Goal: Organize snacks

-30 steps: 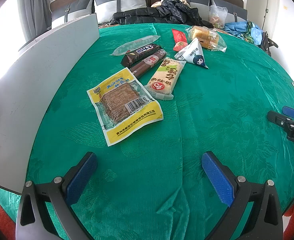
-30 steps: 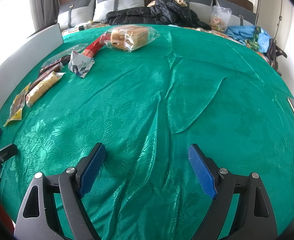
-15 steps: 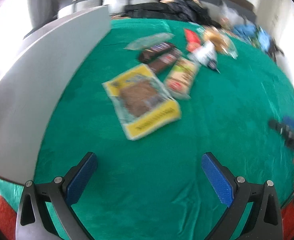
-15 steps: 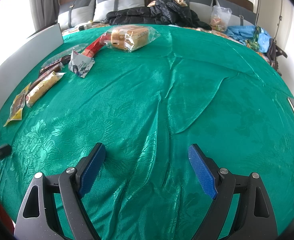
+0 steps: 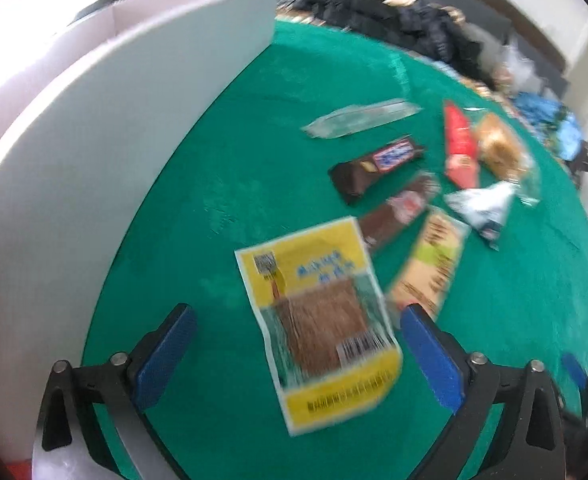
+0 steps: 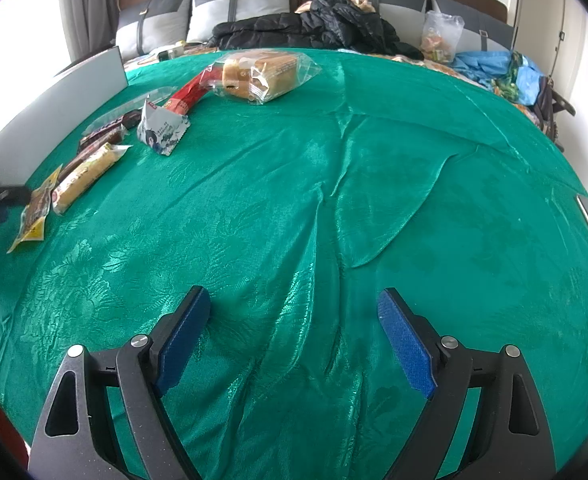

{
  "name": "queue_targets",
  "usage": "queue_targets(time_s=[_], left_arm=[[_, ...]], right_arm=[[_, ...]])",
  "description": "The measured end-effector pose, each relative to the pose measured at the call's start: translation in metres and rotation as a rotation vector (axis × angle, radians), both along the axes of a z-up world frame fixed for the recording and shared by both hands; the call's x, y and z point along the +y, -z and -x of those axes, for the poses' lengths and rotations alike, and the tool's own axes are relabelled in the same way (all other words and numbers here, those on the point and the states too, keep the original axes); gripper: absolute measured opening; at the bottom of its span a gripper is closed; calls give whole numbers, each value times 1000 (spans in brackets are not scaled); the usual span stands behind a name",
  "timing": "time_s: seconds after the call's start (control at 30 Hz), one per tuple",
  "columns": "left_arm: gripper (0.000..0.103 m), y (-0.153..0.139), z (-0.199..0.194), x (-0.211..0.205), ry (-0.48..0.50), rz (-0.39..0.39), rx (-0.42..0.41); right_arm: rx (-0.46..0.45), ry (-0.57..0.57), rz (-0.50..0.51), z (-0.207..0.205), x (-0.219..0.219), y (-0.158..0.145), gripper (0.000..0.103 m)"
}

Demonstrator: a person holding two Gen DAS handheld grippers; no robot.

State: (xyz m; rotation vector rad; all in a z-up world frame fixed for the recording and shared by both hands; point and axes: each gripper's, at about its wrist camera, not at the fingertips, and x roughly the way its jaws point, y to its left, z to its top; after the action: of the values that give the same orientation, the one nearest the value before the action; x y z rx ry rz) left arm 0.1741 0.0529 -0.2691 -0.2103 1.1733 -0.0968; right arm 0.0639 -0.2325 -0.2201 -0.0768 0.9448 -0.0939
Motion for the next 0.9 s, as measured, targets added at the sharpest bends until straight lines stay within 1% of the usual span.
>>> queue_targets(time_s=[0.03, 0.07, 0.1, 0.13, 0.17, 0.2, 0.27, 0.3, 0.33, 0.37, 0.4, 0.43, 0.5, 0.53, 0.6, 0.67, 0.7, 0.73, 0.77, 0.9], left_arm=[[96, 0, -1, -4, 0, -37, -16], [92, 1, -2, -9, 15, -61, -15], [85, 1, -1, -13, 31, -92, -25], [63, -1, 3, -18, 57, -138, -55], [55, -3, 7, -20, 82, -151, -72], [53, -4, 9, -18, 90, -149, -74], [46, -7, 18, -8, 103, -113, -62], [44, -9, 23, -3, 112, -99, -59], [26, -12, 31, 2, 119, -90, -70], [13, -14, 37, 7, 129, -78, -70], [6, -13, 42, 10, 136, -65, -53], [2, -9, 46, 14, 144, -44, -33], [3, -5, 51, 14, 157, -35, -20], [9, -6, 55, 13, 153, -52, -57], [24, -6, 57, 12, 143, -47, -75], [93, -7, 57, 11, 115, -21, -83], [99, -8, 58, 12, 105, -19, -95], [99, -11, 63, 13, 95, -18, -121], [99, -11, 65, 10, 101, -21, -124], [99, -2, 59, 3, 113, -46, -81]], right_arm=[[0, 0, 0, 0, 0, 0, 88], [0, 0, 0, 0, 0, 0, 88], [0, 0, 0, 0, 0, 0, 88], [0, 0, 0, 0, 0, 0, 88], [0, 0, 0, 0, 0, 0, 88], [0, 0, 0, 0, 0, 0, 88], [0, 0, 0, 0, 0, 0, 89], [0, 0, 0, 0, 0, 0, 89], [1, 0, 0, 0, 0, 0, 89], [1, 0, 0, 0, 0, 0, 89], [1, 0, 0, 0, 0, 0, 89], [1, 0, 0, 0, 0, 0, 89], [1, 1, 0, 0, 0, 0, 89], [1, 1, 0, 0, 0, 0, 90], [1, 1, -1, 0, 0, 0, 90], [1, 0, -1, 0, 0, 0, 90], [1, 0, -1, 0, 0, 0, 90], [0, 0, -1, 0, 0, 0, 90], [1, 0, -1, 0, 0, 0, 90], [1, 1, -1, 0, 0, 0, 90]])
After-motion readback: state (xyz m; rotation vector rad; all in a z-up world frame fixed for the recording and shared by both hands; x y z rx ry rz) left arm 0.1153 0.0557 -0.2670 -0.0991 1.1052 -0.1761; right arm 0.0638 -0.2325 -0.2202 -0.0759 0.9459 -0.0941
